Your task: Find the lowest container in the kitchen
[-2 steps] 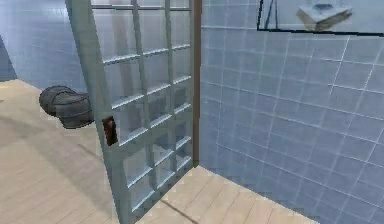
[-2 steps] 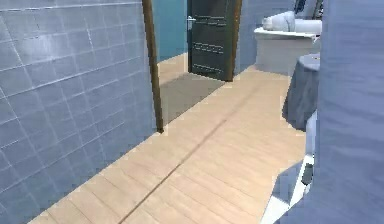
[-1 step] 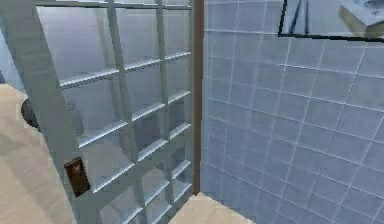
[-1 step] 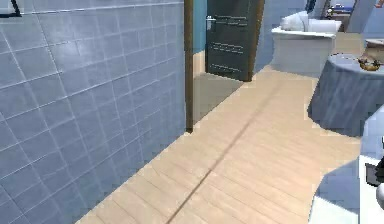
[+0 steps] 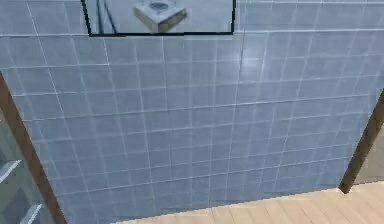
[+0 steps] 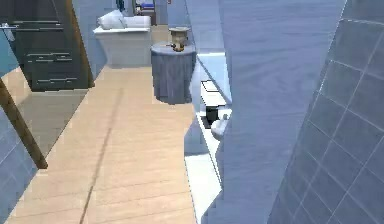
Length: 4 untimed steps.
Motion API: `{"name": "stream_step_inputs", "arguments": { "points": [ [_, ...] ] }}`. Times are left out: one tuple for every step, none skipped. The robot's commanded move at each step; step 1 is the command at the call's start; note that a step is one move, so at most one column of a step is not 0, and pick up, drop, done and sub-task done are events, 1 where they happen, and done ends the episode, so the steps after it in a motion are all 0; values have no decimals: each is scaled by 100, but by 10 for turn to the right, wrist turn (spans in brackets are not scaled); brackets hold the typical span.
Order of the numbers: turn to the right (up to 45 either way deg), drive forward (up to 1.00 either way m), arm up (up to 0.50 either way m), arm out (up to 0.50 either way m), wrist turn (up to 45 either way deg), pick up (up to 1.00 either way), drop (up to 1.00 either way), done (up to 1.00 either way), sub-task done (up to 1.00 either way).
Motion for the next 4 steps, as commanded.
{"name": "stream_step_inputs", "arguments": {
  "points": [
    [450, 0, 0, 0, 0, 0, 0, 0, 0],
    [0, 55, 0, 0, 0, 0, 0, 0, 0],
    [330, 0, 0, 0, 0, 0, 0, 0, 0],
    [0, 100, 0, 0, 0, 0, 0, 0, 0]
  ]
}}
